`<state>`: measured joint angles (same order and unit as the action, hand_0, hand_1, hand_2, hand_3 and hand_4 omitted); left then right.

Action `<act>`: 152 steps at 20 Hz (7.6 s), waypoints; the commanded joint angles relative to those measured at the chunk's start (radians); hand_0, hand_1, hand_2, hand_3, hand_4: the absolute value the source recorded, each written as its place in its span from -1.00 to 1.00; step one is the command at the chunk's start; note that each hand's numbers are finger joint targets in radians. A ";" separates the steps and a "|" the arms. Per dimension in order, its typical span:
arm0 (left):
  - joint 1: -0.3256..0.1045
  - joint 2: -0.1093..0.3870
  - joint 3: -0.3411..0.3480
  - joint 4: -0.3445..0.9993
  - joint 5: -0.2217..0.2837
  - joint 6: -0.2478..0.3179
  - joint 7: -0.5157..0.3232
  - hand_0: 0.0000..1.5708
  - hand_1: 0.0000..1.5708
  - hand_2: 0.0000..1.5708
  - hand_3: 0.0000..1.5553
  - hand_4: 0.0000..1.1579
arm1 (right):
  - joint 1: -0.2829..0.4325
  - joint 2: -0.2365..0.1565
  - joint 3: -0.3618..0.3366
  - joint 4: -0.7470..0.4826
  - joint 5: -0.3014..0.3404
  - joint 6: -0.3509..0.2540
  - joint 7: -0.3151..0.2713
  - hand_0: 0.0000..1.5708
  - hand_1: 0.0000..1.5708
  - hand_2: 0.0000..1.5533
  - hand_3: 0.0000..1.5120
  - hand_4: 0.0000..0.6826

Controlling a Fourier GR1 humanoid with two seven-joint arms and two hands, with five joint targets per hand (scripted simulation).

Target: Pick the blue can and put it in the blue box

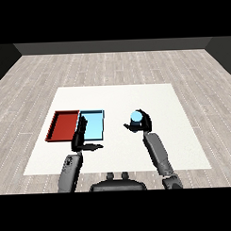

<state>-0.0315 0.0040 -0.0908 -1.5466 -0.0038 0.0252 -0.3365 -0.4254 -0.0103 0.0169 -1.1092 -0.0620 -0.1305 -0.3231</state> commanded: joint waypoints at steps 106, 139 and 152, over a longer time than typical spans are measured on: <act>-0.516 -0.004 -0.556 0.528 0.420 0.669 -0.008 1.00 1.00 0.99 0.89 0.97 | -0.143 0.010 0.446 -0.102 -0.146 -0.257 0.087 -1.00 -1.00 -1.00 -1.00 -1.00; -0.638 0.193 -0.191 0.815 0.337 0.535 0.033 1.00 1.00 1.00 0.90 0.95 | 0.241 -0.186 -0.019 -0.591 -0.391 -0.011 0.084 -1.00 -1.00 -1.00 -1.00 -1.00; -0.830 0.184 -0.131 1.383 0.282 0.519 0.156 1.00 1.00 0.92 0.73 0.70 | 0.150 -0.156 -0.059 -0.402 -0.382 -0.014 0.044 -1.00 -1.00 -1.00 -1.00 -1.00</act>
<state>-0.8303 0.2126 -0.2331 -0.2974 0.2980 0.5163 -0.1922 -0.2587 -0.1538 -0.0151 -1.5388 -0.4311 -0.1531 -0.2836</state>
